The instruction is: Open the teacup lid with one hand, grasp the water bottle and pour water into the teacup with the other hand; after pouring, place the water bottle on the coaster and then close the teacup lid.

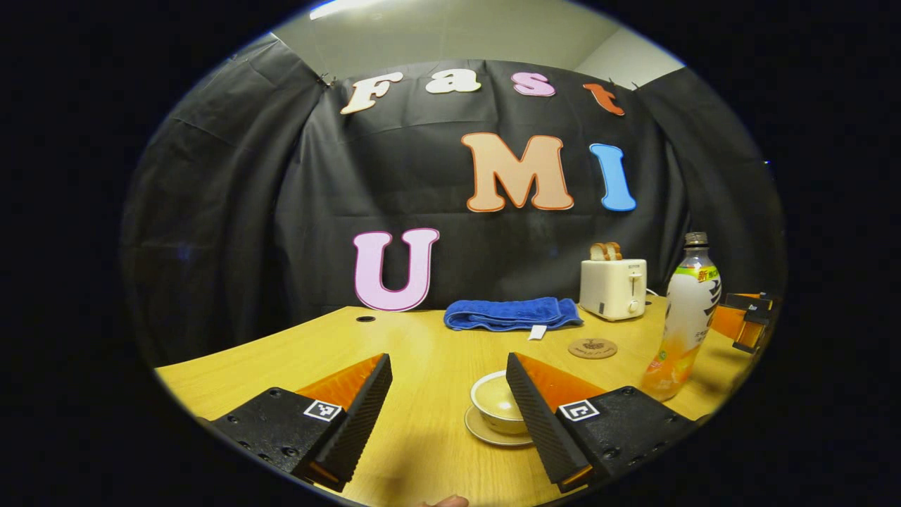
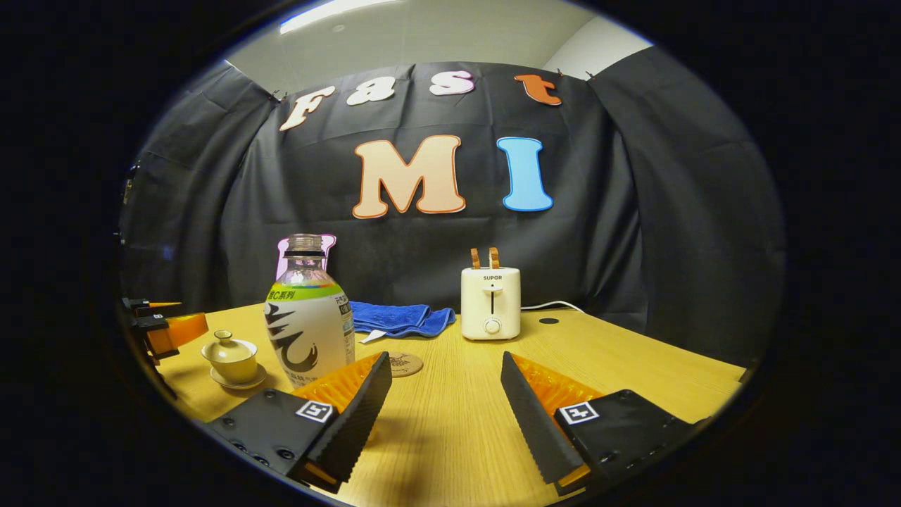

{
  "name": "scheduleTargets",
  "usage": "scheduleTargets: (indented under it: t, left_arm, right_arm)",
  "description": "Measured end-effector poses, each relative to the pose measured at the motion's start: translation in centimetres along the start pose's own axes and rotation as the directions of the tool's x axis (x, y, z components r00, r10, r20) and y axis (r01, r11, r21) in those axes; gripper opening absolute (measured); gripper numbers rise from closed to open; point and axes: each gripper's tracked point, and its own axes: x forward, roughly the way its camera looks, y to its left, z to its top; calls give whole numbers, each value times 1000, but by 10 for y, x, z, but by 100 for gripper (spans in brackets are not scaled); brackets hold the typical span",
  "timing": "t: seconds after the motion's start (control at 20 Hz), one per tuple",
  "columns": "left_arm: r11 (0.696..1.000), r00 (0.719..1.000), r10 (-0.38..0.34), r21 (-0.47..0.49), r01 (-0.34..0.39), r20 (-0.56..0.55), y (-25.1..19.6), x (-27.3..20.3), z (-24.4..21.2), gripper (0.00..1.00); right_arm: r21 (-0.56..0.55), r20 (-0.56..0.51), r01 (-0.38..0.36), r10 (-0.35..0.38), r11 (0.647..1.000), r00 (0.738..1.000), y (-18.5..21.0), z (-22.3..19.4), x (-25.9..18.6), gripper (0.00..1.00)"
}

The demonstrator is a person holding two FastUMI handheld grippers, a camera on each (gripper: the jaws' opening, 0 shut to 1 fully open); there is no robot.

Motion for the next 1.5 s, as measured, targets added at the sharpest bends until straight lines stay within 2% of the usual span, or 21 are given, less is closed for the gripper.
scheduleTargets:
  t: [0.25,0.5,0.65,0.7,0.75,1.0,1.1,1.15,1.3,1.35,1.4,1.45,1.5]
  left_arm:
    - [999,999,-28,22,28,-17,-10,6,2,96]
    - [993,994,-95,68,98,-47,-32,13,5,95]
    - [987,987,-133,78,140,-86,-43,16,-1,90]
    - [986,985,-140,79,148,-101,-46,17,-3,92]
    - [985,983,-143,79,153,-117,-47,17,-7,87]
    - [980,972,-157,96,176,-177,-53,21,-18,80]
    - [978,970,-160,103,181,-186,-54,22,-20,72]
    - [976,968,-163,109,186,-191,-56,22,-21,64]
    - [968,962,-187,132,215,-201,-63,23,-22,55]
    - [965,960,-190,141,221,-207,-64,22,-25,48]
    - [964,961,-183,154,217,-209,-63,24,-26,51]
    - [964,961,-178,161,214,-211,-61,24,-27,43]
    - [964,959,-177,158,215,-222,-60,24,-29,42]
  right_arm:
    - [0,0,-5,5,1000,1000,1,-1,0,99]
    - [0,0,-7,7,1000,1000,1,-1,0,99]
    - [1,0,-10,10,1000,1000,2,-1,0,99]
    - [1,0,-13,13,1000,1000,3,-1,0,99]
    - [1,0,-15,15,1000,1000,3,-1,0,99]
    - [1,-1,-21,21,1000,1000,4,0,-1,99]
    - [1,-1,-21,21,1000,1000,3,0,-1,99]
    - [1,-1,-21,21,1000,1000,4,-1,-1,99]
    - [1,-1,-24,24,1000,1000,5,0,-1,99]
    - [1,-1,-25,25,1000,1000,4,-1,-1,99]
    - [1,-1,-25,25,1000,1000,4,0,-1,99]
    - [1,-1,-25,25,1000,1000,5,-1,-1,99]
    - [1,-1,-25,25,1000,1000,5,-1,0,99]
